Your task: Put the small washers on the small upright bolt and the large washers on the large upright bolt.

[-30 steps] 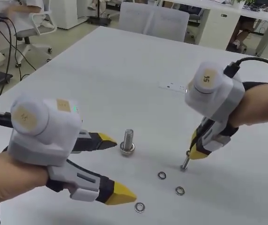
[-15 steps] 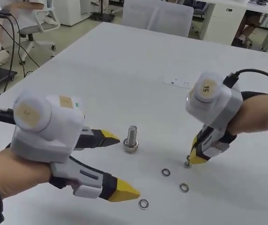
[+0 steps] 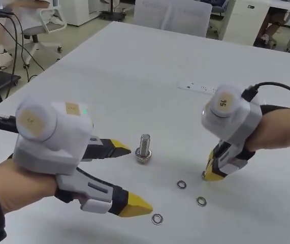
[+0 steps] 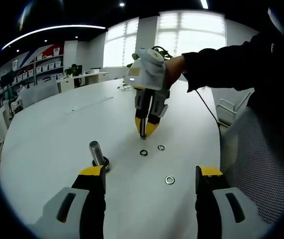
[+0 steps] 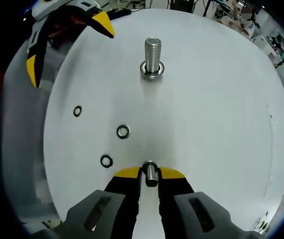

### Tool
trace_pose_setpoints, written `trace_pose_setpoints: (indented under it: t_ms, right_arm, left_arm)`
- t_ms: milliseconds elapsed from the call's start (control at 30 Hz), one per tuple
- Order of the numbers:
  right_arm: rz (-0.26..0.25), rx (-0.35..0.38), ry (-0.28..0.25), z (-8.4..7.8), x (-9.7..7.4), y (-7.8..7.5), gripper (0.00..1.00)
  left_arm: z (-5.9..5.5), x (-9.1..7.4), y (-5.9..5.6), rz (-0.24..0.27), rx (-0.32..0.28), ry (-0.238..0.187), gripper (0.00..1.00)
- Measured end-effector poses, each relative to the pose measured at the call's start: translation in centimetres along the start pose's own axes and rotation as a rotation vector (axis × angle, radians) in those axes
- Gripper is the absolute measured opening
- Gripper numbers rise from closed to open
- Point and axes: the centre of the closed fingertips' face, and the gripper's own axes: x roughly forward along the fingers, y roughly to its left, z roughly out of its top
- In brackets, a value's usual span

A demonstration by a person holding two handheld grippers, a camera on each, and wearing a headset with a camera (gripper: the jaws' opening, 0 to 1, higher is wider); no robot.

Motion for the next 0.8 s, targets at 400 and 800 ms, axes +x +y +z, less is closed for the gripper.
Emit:
trace_pose_setpoints:
  t_ms: [400,800]
  right_arm:
    - [0.002,-0.004,0.001,-0.2,0.2,0.1,0.16]
    - [-0.003,0.036,0.001,-1.4,-0.2,0.0,0.19]
  left_arm:
    - [0.0,-0.1,-0.1,-0.001,0.000,-0.001,0.73]
    - [0.1,0.0,-0.2,-0.004,0.002,0.000,0.73]
